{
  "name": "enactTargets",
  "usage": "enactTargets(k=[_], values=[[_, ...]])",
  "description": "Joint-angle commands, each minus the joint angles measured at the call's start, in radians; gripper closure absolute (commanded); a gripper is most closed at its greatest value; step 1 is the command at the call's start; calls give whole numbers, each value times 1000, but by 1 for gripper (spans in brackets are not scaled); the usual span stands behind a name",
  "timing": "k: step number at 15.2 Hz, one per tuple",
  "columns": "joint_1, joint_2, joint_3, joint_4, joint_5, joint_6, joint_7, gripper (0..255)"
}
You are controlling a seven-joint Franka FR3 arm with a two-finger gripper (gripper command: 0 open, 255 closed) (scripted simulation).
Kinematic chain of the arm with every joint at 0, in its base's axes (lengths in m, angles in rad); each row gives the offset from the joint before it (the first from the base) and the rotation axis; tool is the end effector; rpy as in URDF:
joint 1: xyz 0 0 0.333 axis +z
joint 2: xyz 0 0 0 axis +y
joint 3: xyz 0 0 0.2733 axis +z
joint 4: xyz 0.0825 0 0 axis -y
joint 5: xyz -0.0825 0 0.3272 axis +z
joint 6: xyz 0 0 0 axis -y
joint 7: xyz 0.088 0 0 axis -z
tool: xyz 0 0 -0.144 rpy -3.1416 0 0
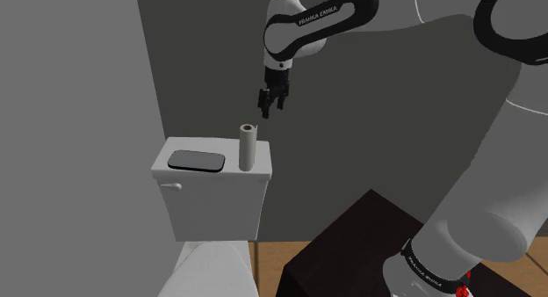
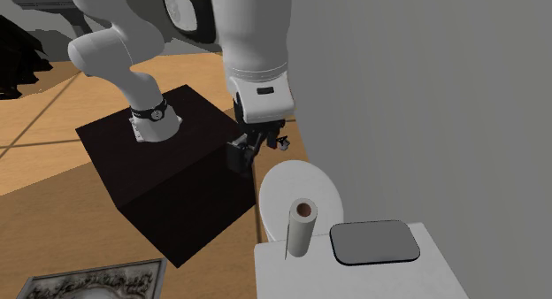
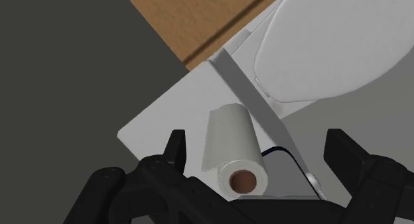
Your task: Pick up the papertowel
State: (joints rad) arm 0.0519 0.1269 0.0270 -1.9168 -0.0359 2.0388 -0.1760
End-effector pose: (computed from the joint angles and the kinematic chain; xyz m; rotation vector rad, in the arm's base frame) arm 0.5312 0.0385 0.3737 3.0847 0.4205 -0.0097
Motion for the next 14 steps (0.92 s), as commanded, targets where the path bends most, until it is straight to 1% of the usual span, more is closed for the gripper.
enactTargets(k=[1, 6, 11, 14], values=[[3, 77, 4, 62, -5, 17, -16, 0], [15, 271, 15, 250, -19, 27, -50, 0], [31, 466, 25, 471, -35, 5, -82, 0], [31, 482, 24, 455, -36, 36, -80, 0]])
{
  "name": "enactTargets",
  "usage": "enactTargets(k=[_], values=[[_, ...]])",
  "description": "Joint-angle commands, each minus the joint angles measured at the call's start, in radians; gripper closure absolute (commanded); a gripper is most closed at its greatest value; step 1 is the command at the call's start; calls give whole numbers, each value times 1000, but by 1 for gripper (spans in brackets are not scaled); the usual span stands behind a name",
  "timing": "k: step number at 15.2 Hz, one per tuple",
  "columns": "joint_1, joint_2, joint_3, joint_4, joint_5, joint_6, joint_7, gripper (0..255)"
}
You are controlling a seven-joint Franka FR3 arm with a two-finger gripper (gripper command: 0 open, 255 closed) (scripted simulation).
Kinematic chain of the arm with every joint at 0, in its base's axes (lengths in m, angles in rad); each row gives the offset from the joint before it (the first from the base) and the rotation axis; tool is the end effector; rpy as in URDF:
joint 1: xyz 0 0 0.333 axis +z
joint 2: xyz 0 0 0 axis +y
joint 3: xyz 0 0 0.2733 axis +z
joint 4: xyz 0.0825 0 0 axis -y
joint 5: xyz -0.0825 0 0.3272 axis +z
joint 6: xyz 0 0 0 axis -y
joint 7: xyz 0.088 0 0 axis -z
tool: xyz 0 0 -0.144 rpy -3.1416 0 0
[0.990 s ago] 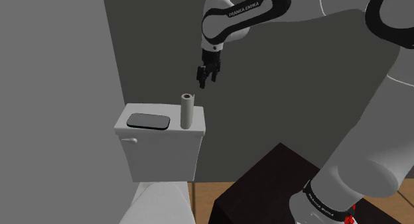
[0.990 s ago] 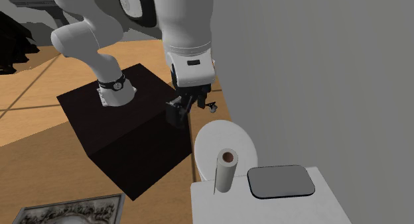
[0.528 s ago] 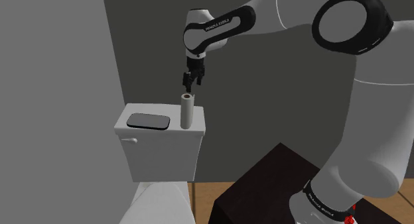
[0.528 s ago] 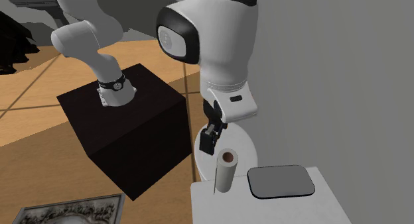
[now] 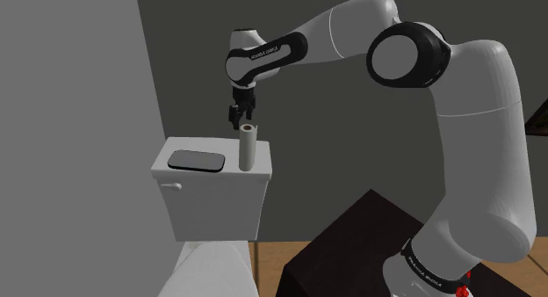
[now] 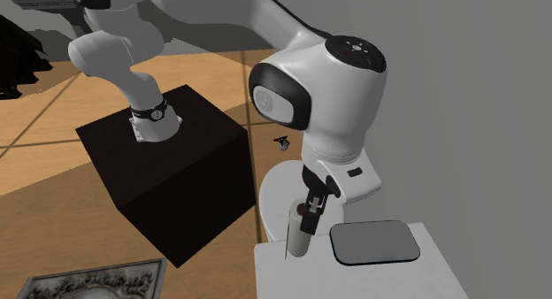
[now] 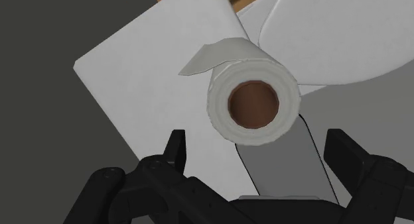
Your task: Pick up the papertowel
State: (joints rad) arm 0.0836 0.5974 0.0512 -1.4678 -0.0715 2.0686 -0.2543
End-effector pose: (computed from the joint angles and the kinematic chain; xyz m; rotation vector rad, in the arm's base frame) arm 0.6333 0.0754 0.2866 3.0409 0.6389 0.0036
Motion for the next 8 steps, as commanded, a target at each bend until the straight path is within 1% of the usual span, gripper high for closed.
enactTargets(k=[1, 6, 7, 8], values=[[0, 17, -1, 0, -1, 17, -1, 0], [0, 38, -2, -14, -3, 53, 1, 0], [0, 37, -2, -17, -3, 55, 1, 255], [-1, 37, -2, -19, -3, 56, 0, 255]])
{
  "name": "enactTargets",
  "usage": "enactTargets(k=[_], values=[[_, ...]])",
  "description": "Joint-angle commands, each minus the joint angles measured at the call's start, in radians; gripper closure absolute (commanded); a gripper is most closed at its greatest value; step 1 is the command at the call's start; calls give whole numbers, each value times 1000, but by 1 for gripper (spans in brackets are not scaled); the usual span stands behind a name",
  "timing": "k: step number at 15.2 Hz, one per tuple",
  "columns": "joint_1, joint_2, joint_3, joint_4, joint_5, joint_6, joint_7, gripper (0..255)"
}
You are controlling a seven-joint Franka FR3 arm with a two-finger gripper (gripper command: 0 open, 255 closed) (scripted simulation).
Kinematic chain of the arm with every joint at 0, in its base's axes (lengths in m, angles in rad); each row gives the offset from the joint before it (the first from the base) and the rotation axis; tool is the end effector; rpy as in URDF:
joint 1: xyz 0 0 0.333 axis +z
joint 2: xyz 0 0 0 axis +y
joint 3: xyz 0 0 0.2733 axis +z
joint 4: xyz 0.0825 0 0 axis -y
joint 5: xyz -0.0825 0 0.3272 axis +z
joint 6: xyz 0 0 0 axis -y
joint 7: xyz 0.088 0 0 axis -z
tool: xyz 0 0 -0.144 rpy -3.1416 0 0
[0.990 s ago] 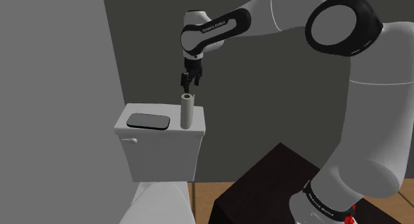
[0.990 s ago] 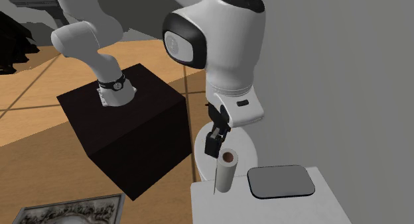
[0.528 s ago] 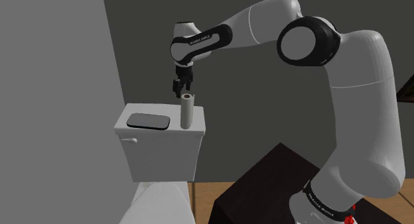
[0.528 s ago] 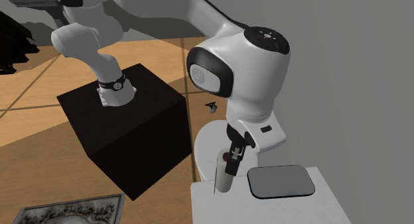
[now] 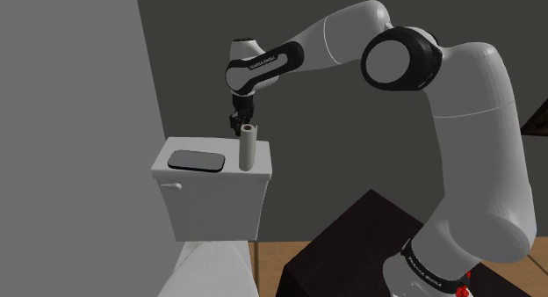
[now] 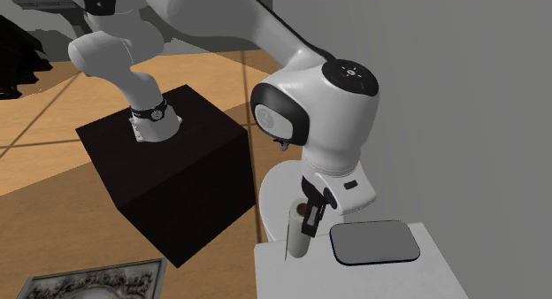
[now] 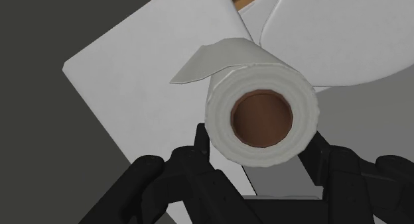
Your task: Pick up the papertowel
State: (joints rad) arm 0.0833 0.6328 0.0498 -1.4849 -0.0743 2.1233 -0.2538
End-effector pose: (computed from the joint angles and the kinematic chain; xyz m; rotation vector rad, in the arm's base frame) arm 0.6351 0.0752 0.2618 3.0403 0.6416 0.0070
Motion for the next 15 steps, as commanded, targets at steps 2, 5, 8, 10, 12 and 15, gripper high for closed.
enactTargets(k=[2, 5, 8, 10, 12, 15], values=[[-1, 1, 0, -3, 0, 2, 0, 255], [0, 1, 0, -2, 0, 2, 0, 255], [0, 3, 0, 3, 0, -2, 0, 255], [0, -10, 0, 11, 1, -22, -1, 255], [0, -21, 1, 19, 2, -42, -2, 255], [0, -37, 2, 35, 3, -74, -4, 255]])
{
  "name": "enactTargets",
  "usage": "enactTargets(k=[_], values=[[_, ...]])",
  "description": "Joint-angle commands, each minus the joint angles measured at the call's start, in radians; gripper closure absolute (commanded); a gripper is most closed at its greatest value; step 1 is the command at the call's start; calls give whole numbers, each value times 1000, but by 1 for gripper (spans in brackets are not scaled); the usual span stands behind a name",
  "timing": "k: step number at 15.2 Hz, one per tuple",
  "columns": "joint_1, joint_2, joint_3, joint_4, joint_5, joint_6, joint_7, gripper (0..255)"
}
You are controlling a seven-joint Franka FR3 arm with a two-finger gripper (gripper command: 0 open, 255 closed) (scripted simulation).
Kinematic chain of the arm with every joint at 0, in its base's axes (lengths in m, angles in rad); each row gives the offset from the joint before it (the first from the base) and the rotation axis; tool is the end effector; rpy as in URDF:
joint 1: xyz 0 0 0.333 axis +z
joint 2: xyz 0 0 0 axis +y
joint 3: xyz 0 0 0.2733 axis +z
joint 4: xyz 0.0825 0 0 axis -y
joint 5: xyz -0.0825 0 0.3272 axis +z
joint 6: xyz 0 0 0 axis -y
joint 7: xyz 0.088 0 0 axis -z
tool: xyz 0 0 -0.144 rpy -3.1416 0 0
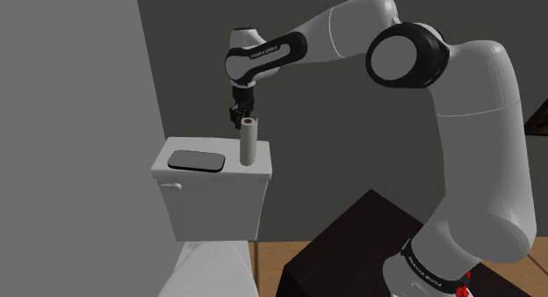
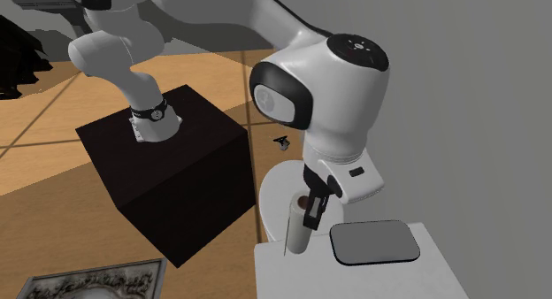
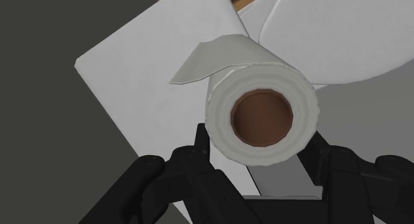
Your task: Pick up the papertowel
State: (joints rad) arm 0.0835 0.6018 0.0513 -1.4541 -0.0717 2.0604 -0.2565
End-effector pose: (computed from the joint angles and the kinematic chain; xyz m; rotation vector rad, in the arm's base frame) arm 0.6350 0.0754 0.2888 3.0401 0.6413 0.0052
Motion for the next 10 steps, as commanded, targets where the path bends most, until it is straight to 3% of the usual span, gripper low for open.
enactTargets(k=[1, 10], values=[[-1, -11, 0, 10, 1, -21, -2, 255], [0, -41, 2, 60, 4, -101, -6, 255]])
